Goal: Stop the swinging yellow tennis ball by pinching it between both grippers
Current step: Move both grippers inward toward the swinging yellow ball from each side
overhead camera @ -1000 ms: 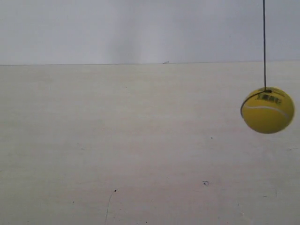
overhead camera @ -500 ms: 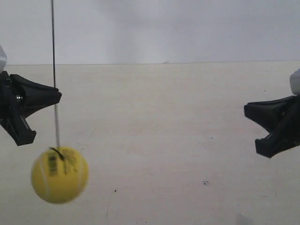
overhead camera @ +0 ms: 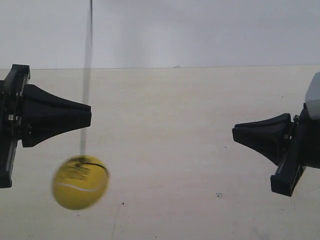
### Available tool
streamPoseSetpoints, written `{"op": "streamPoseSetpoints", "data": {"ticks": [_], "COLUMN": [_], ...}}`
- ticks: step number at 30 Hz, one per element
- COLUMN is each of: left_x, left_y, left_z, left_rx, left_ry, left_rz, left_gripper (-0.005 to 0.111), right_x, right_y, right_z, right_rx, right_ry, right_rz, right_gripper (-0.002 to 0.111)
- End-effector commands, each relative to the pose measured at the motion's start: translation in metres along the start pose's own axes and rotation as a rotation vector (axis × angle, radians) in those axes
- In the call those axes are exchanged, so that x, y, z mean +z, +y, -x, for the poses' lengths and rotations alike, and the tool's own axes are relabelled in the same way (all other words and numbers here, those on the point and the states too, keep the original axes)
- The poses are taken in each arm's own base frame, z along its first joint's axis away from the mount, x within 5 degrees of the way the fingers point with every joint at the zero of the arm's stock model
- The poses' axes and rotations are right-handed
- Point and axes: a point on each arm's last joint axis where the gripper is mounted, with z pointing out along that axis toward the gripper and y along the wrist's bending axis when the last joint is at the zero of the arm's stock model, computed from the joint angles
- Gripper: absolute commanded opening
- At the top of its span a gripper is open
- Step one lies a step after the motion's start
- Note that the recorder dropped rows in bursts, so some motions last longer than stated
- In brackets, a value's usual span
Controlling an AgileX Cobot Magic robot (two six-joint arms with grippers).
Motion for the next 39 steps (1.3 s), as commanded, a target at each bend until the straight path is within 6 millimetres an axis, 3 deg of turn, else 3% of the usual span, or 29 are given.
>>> {"op": "streamPoseSetpoints", "data": {"ticks": [1,16,39], "left_x": [0.000,0.015,0.030], "left_y": [-0.004,0.010,0.000], "left_z": [0.000,-0.030,-0.023], "left_rx": [0.013,-0.080,-0.055], "left_ry": [0.006,0.025,0.005], "left_rz": [-0.041,-0.112,-0.184], "left_gripper": [0.005,0.005,0.005], "right_x": [0.000,0.000,0.000], "right_y": [0.003,0.010,0.015], "right_z": [0.002,0.005,0.007], "right_rx": [-0.005,-0.034,-0.042], "right_ry": [-0.013,-0.055,-0.101], "right_rz": [0.036,0.128,0.187], "right_gripper": [0.000,0.000,0.000]}}
